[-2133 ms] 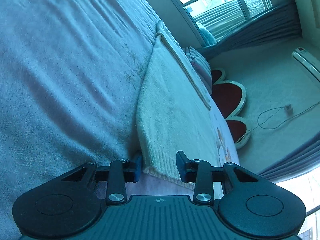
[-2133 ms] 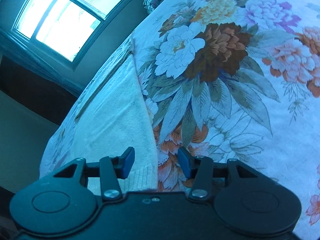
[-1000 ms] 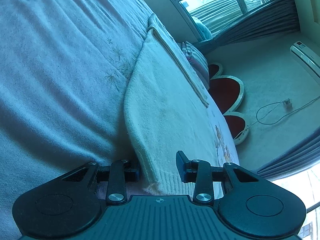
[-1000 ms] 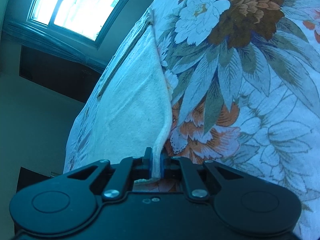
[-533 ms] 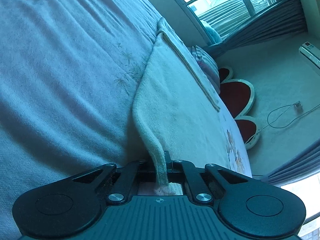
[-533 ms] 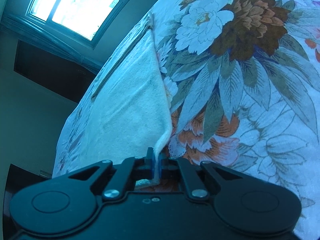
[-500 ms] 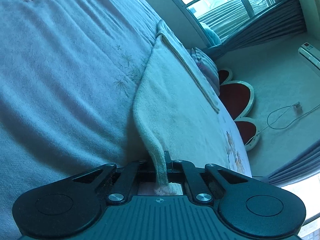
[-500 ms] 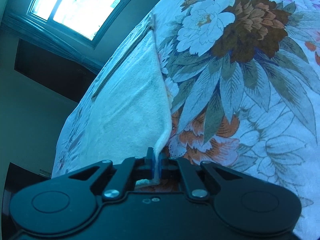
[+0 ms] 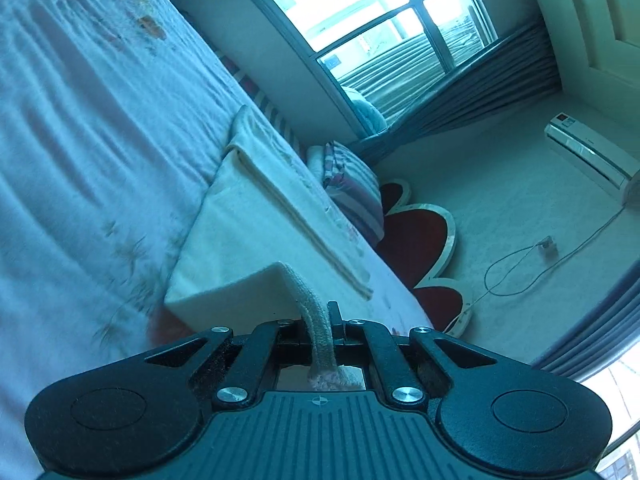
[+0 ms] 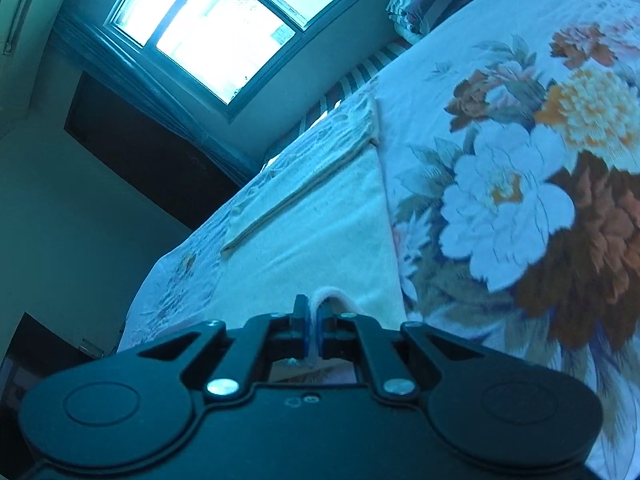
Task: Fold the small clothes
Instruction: 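Lift the gripped edge with both grippers and fold it over lengthwise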
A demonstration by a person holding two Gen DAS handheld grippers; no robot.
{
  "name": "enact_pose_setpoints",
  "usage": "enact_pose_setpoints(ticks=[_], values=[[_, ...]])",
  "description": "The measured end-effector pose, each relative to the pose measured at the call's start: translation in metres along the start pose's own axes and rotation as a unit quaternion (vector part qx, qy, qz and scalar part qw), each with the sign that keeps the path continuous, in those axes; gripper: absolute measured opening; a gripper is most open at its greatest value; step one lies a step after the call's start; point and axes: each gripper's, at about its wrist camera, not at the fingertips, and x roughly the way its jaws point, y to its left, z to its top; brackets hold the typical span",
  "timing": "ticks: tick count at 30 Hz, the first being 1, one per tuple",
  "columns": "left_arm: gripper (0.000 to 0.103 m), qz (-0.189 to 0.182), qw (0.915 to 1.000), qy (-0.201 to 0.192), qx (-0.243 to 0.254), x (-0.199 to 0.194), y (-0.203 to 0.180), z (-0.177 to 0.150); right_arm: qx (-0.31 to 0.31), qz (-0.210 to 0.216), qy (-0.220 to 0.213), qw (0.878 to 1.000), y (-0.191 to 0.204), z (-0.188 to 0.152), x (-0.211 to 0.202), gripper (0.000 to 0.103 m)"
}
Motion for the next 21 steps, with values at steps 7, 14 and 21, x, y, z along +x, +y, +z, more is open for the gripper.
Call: enact_pose_setpoints(ticks=[7, 14, 21], values=[[0.003, -0.005, 0.9997, -0.020, 0.013, 0.076, -0.014, 0.064, -0.018, 0.004, -0.019, 1.000, 0.004, 0.078, 0.057, 0.005], [0.003, 0.015, 0.9987, -0.017, 0.045, 0.161, -0.017, 0.125, -0.036, 0.015, -0.021, 0.999, -0.001, 0.152, 0.130, 0.005], [0.003, 0.046, 0.9979, -0.002, 0.045, 0.244, -0.001, 0.171, -0.017, 0.020, 0.003, 1.000, -0.026, 0.204, 0.214, 0.005]])
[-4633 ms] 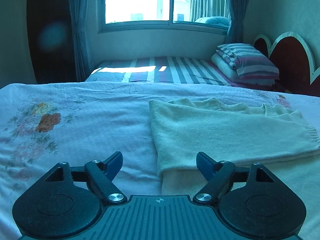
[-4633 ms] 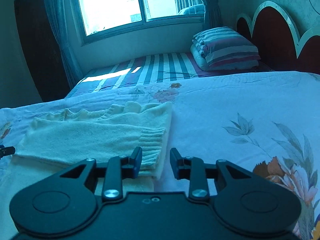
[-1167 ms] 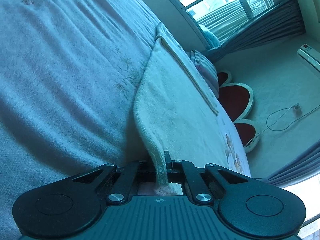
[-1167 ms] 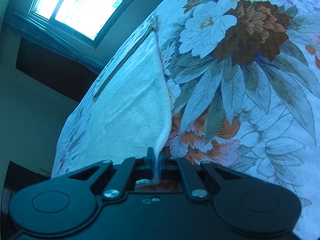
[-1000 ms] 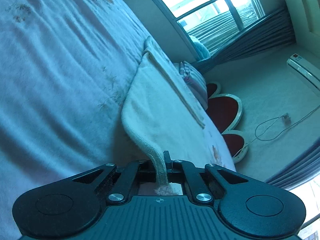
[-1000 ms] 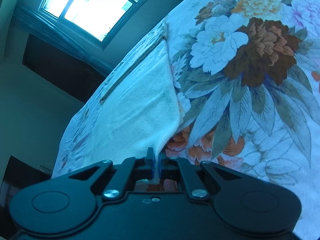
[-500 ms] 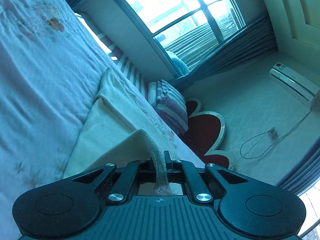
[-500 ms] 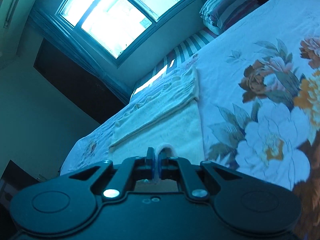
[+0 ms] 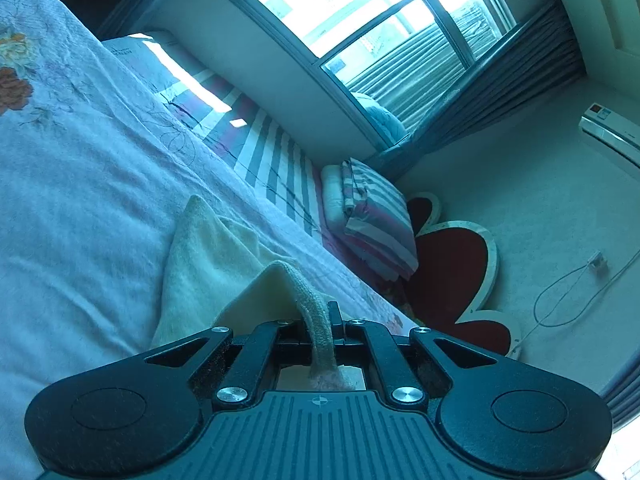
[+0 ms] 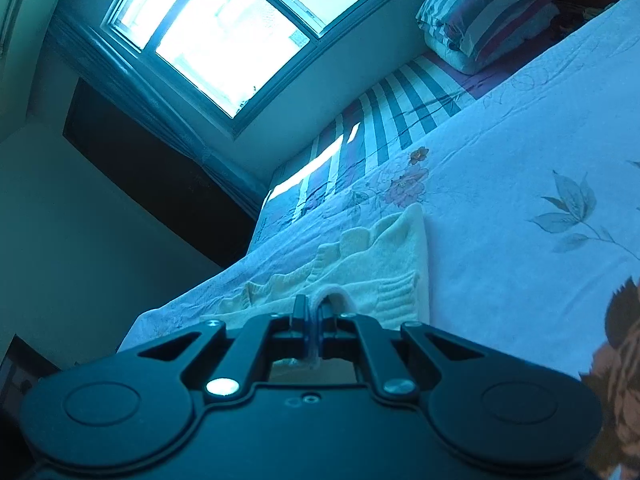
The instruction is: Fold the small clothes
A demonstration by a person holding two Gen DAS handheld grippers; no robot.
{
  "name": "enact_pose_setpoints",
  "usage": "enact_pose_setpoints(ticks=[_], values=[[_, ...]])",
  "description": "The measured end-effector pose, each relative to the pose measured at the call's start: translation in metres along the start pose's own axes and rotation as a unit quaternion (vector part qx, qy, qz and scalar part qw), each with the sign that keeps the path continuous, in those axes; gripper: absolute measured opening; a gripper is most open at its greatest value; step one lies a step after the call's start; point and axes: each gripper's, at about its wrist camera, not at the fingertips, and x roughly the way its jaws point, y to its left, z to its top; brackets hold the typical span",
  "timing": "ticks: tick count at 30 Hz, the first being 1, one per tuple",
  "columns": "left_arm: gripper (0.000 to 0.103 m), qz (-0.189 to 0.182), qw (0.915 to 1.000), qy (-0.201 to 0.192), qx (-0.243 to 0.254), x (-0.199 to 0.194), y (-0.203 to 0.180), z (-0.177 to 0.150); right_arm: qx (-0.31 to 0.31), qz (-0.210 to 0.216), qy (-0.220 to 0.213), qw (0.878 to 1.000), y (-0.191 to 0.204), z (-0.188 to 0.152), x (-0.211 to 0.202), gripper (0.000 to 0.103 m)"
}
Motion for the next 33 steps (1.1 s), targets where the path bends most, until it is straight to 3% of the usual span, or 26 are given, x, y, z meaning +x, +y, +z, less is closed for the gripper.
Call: enact_pose_setpoints(ticks=[5, 7, 8, 9, 10, 11, 12, 14, 15, 16, 17, 21, 30, 33], values=[[0.004, 0.026, 0.9995, 0.019, -0.004, 0.052, 0.014, 0.020, 0.010, -0.020, 0.020, 1.000, -0.026, 0.024, 0.055, 0.007], [0.007, 0.049, 0.9980, 0.038, -0.012, 0.067, 0.021, 0.025, 0.018, -0.038, 0.017, 0.999, -0.038, 0.030, 0.067, 0.020], [0.012, 0.048, 0.9981, 0.037, -0.007, 0.067, 0.022, 0.026, 0.022, -0.042, 0.007, 0.999, -0.043, 0.034, 0.066, 0.021], [0.034, 0.049, 0.9985, 0.023, 0.010, 0.061, 0.020, 0.028, 0.022, -0.041, -0.006, 0.999, -0.047, 0.037, 0.062, 0.027], [0.078, 0.061, 0.9976, 0.005, 0.031, 0.052, 0.017, 0.029, 0.019, -0.038, -0.018, 0.999, -0.049, 0.039, 0.056, 0.040], [0.095, 0.076, 0.9954, -0.021, 0.054, 0.039, 0.016, 0.031, 0.009, -0.039, -0.032, 0.999, -0.050, 0.041, 0.047, 0.054], [0.102, 0.077, 0.9930, -0.044, 0.078, 0.029, 0.016, 0.032, -0.004, -0.039, -0.040, 0.998, -0.050, 0.042, 0.040, 0.056], [0.096, 0.071, 0.9906, -0.022, 0.115, 0.023, 0.020, 0.043, -0.039, -0.029, -0.030, 0.998, -0.048, 0.045, 0.033, 0.050], [0.077, 0.077, 0.9875, -0.005, 0.137, 0.026, 0.019, 0.046, -0.054, -0.031, -0.024, 0.998, -0.046, 0.044, 0.033, 0.049], [0.066, 0.087, 0.9822, 0.016, 0.166, 0.031, 0.016, 0.048, -0.073, -0.034, -0.018, 0.997, -0.042, 0.046, 0.036, 0.048], [0.063, 0.097, 0.9763, 0.030, 0.191, 0.037, 0.012, 0.050, -0.091, -0.039, -0.013, 0.995, -0.038, 0.045, 0.040, 0.048], [0.062, 0.107, 0.9597, 0.053, 0.254, 0.056, -0.001, 0.059, -0.144, -0.046, 0.006, 0.988, -0.024, 0.045, 0.059, 0.047], [0.062, 0.109, 0.9471, 0.071, 0.293, 0.083, -0.009, 0.070, -0.164, -0.040, 0.049, 0.984, -0.027, 0.048, 0.086, 0.030], [0.062, 0.093, 0.9430, 0.078, 0.310, 0.091, -0.012, 0.066, -0.188, -0.039, 0.059, 0.980, -0.024, 0.044, 0.091, 0.016]])
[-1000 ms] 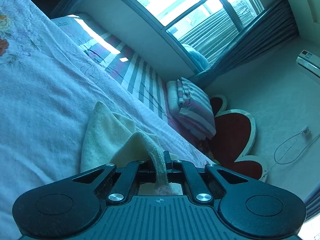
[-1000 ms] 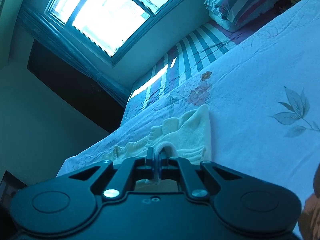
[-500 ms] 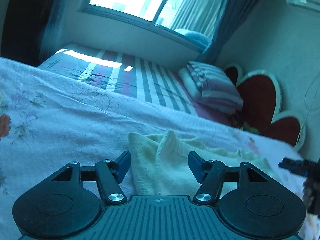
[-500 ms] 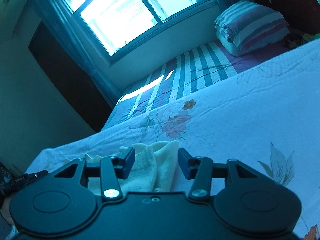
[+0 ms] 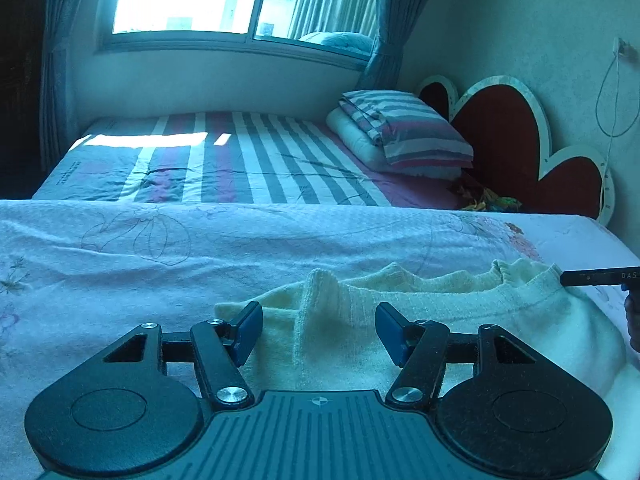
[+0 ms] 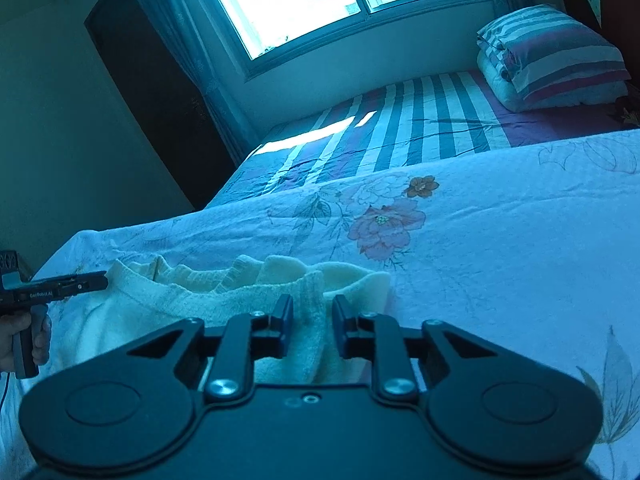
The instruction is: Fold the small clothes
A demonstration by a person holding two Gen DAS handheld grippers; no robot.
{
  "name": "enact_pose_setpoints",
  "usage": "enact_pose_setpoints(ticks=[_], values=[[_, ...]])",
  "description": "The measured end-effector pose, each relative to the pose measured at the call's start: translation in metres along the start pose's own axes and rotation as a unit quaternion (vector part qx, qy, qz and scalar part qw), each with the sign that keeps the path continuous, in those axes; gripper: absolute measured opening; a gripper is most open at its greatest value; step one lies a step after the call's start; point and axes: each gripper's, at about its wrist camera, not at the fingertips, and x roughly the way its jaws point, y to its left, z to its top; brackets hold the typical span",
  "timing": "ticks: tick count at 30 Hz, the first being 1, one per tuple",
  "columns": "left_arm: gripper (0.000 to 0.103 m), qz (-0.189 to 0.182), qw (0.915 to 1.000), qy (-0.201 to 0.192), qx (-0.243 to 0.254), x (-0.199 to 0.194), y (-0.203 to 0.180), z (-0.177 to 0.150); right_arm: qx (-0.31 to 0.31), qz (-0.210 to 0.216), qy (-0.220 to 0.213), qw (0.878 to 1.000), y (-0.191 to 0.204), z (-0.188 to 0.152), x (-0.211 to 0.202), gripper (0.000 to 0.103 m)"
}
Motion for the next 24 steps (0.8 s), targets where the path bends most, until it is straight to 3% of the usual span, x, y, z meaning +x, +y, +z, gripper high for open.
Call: enact_pose_setpoints(ticks=[2, 4, 5, 8, 16, 19, 24], values=[[0.052, -0.007, 0.9997, 0.022, 0.012, 0.010, -0.005, -0.003, -0.011, -0.002, 0.005, 1.000, 0.002, -0.002, 0.003, 0.014], [0.022, -0.006, 0.9995, 0.021, 0.021, 0.013, -0.007, -0.007, -0.014, 0.001, 0.003, 1.000, 0.003, -0.002, 0.004, 0.005], [0.007, -0.013, 0.9997, 0.016, 0.011, 0.013, -0.006, -0.006, -0.017, 0.003, 0.000, 1.000, 0.004, -0.002, 0.002, 0.005], [0.004, -0.023, 0.9994, -0.026, 0.000, 0.000, -0.004, -0.005, -0.030, 0.010, -0.020, 0.999, 0.010, 0.000, -0.007, 0.004], [0.002, -0.029, 0.9966, -0.075, -0.019, -0.018, 0.002, 0.006, -0.047, 0.015, -0.066, 0.997, 0.017, 0.027, -0.020, 0.004], [0.003, -0.016, 0.9972, -0.067, -0.027, -0.010, 0.007, 0.010, -0.037, 0.002, -0.062, 0.997, 0.009, 0.030, -0.011, 0.004], [0.004, 0.024, 0.9995, 0.004, -0.022, 0.028, 0.006, -0.003, -0.018, -0.034, -0.010, 0.999, -0.007, 0.017, 0.024, 0.005]])
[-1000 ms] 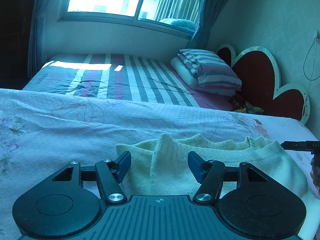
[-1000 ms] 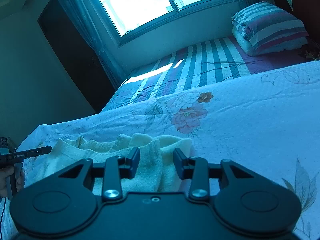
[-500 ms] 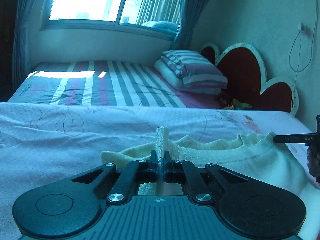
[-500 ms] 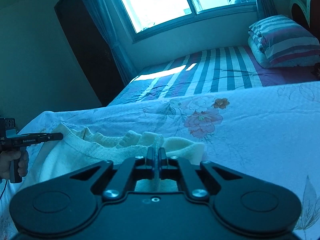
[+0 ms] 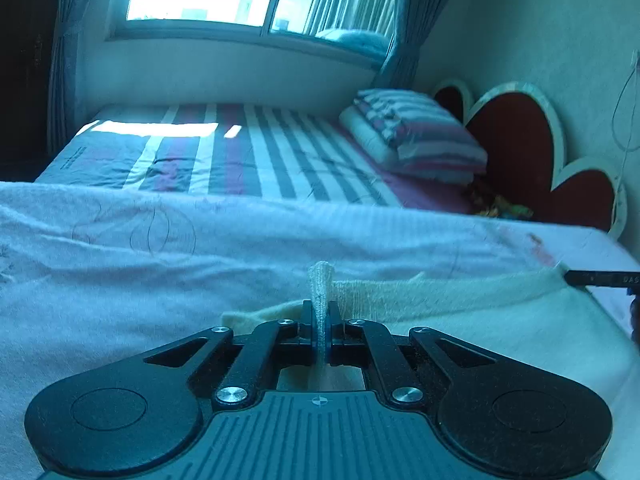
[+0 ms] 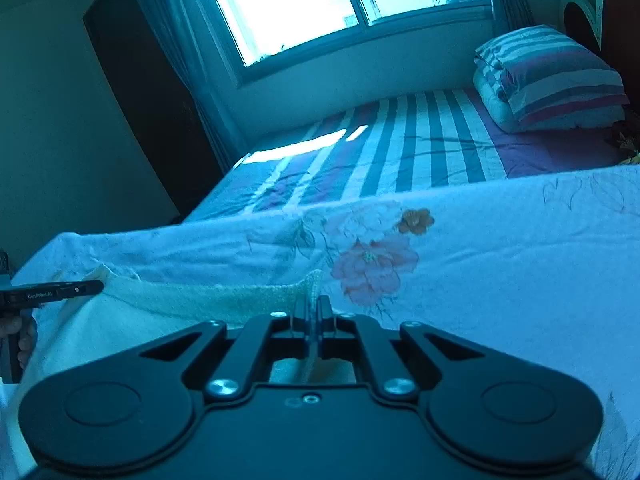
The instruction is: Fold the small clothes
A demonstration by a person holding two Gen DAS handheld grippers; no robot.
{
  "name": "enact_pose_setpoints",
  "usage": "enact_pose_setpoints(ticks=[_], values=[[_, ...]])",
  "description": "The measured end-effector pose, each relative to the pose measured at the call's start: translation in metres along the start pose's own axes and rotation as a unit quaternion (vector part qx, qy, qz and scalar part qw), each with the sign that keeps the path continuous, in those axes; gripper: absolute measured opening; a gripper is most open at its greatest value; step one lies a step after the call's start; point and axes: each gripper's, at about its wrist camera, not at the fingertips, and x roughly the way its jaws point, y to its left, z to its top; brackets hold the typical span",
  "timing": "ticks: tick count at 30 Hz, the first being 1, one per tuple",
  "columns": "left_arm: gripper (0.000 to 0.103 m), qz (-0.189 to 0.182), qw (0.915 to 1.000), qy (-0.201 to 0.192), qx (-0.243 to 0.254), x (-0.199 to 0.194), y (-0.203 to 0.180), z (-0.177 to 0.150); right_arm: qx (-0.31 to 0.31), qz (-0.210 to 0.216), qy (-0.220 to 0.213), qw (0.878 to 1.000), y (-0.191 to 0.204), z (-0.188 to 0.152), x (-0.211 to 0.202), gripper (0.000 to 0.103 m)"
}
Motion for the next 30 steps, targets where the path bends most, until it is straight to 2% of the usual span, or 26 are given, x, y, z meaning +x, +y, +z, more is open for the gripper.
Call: enact_pose_setpoints(ticks=[1, 3, 4, 5, 8, 10, 13, 15, 17, 19, 21, 23, 25, 27, 29, 30], values=[[0.011, 0.011, 0.9999, -0.008, 0.005, -0.002, -0.003, -0.002, -0.008, -0.010, 0.009, 1.000, 0.001, -0.005, 0.003, 0.005], [0.024, 0.038, 0.9991, -0.016, 0.007, -0.017, -0.008, -0.001, -0.015, -0.029, -0.004, 0.999, 0.007, -0.007, -0.009, 0.014], [0.027, 0.044, 0.9986, -0.029, 0.011, -0.031, -0.010, -0.002, -0.022, -0.041, -0.013, 0.999, 0.014, -0.008, -0.024, 0.020], [0.029, 0.046, 0.9978, -0.045, 0.017, -0.049, -0.014, -0.006, -0.027, -0.041, -0.021, 0.999, 0.019, -0.010, -0.037, 0.020], [0.041, 0.040, 0.9969, -0.051, 0.046, -0.091, -0.036, -0.027, -0.047, -0.013, -0.019, 0.999, 0.047, -0.028, -0.076, 0.019], [0.046, 0.023, 0.9968, -0.055, 0.054, -0.102, -0.057, -0.040, -0.057, 0.002, -0.009, 0.998, 0.071, -0.042, -0.084, 0.019], [0.051, 0.001, 0.9947, -0.062, 0.082, -0.088, -0.094, -0.035, -0.095, 0.012, -0.002, 0.995, 0.118, -0.045, -0.064, 0.019], [0.055, -0.004, 0.9941, -0.042, 0.100, -0.062, -0.112, -0.021, -0.091, 0.010, 0.007, 0.996, 0.138, -0.033, -0.037, 0.019], [0.064, -0.009, 0.9937, -0.024, 0.109, -0.037, -0.124, -0.014, -0.087, 0.016, 0.008, 0.996, 0.153, -0.022, -0.007, 0.018], [0.076, 0.009, 0.9936, -0.007, 0.112, -0.019, -0.134, -0.013, -0.083, 0.015, 0.029, 0.996, 0.159, -0.019, 0.020, 0.021], [0.082, 0.042, 0.9928, -0.006, 0.112, -0.013, -0.135, -0.020, -0.097, 0.010, 0.050, 0.994, 0.157, -0.023, 0.033, 0.016], [0.084, 0.039, 0.9952, -0.011, 0.089, -0.022, -0.117, -0.025, -0.103, -0.008, 0.035, 0.994, 0.144, -0.030, 0.022, 0.013], [0.085, 0.061, 0.9951, -0.011, 0.077, -0.032, -0.088, -0.030, -0.098, -0.061, 0.019, 0.993, 0.120, -0.031, 0.003, 0.017], [0.085, 0.067, 0.9961, -0.008, 0.057, -0.045, -0.059, -0.035, -0.074, -0.097, 0.014, 0.992, 0.086, -0.031, -0.013, 0.017], [0.091, 0.106, 0.9925, -0.002, 0.060, -0.056, -0.044, -0.038, -0.048, -0.097, 0.018, 0.994, 0.058, -0.032, -0.028, 0.015], [0.091, 0.109, 0.9929, -0.006, 0.049, -0.066, -0.039, -0.040, -0.031, -0.096, 0.020, 0.995, 0.053, -0.030, -0.037, 0.014]])
